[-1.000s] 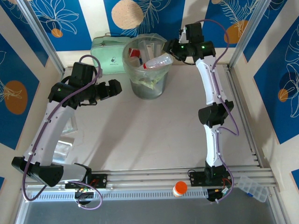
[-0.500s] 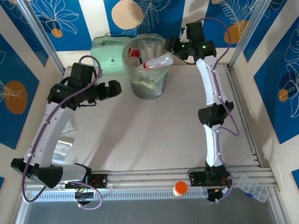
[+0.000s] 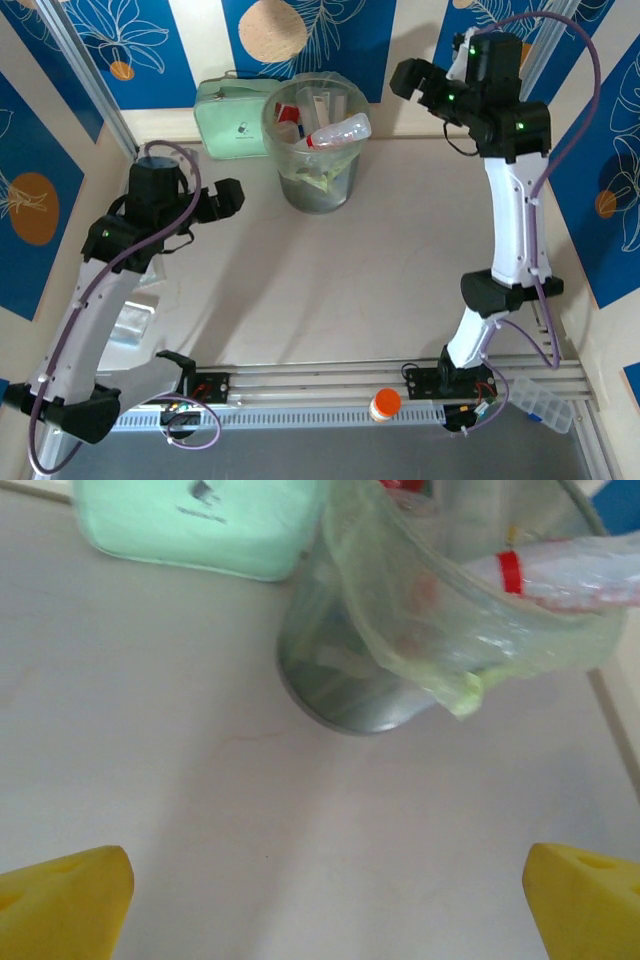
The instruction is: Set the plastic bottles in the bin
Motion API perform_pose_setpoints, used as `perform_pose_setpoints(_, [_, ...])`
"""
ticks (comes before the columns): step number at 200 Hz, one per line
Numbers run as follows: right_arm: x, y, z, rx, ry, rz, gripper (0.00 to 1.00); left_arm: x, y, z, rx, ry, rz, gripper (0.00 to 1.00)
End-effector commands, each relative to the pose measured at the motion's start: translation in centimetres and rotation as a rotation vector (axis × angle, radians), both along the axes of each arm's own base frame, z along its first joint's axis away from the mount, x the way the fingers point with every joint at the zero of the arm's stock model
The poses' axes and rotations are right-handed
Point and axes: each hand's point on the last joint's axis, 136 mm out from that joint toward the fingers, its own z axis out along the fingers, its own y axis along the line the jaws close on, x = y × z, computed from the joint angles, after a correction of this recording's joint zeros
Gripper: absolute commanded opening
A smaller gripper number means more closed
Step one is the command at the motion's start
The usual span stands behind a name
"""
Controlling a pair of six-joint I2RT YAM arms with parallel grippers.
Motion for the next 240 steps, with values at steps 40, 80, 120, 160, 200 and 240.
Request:
perform_pose_setpoints(40, [-5.7, -4.2, -9.2, -0.191, 0.216, -0.141, 0.99, 2.2, 4.9, -1.4, 0.241, -0.261, 0.184, 0.99])
perform_pose_setpoints(80, [-8.0, -5.2, -15.9, -0.202, 0.012, -0.076, 0.99, 3.4, 6.2, -8.2, 0.422, -0.315, 0.206, 0.99])
perform_pose_setpoints(120, [-8.4, -3.0, -23.5, -0.314, -0.075, 0.116, 0.99, 3.2, 6.1, -17.5, 0.616, -0.309, 0.079, 0.99])
perform_pose_setpoints(160, [-7.3, -2.6, -31.4, -0.265, 0.030, 0.112, 0.99, 4.4, 7.4, -23.2, 0.588, -0.234, 0.146, 0.99])
perform_pose_setpoints(200, [-4.7, -6.9, -35.4, -0.324, 0.042, -0.019, 0.99, 7.7, 8.9, -22.5, 0.550, -0.312, 0.217, 0.99])
perform_pose_setpoints(240, [-2.3, -10.8, -37.4, -0.284, -0.009, -0.147, 0.99, 8.9, 9.8, -24.6, 0.505, -0.392, 0.212, 0.99])
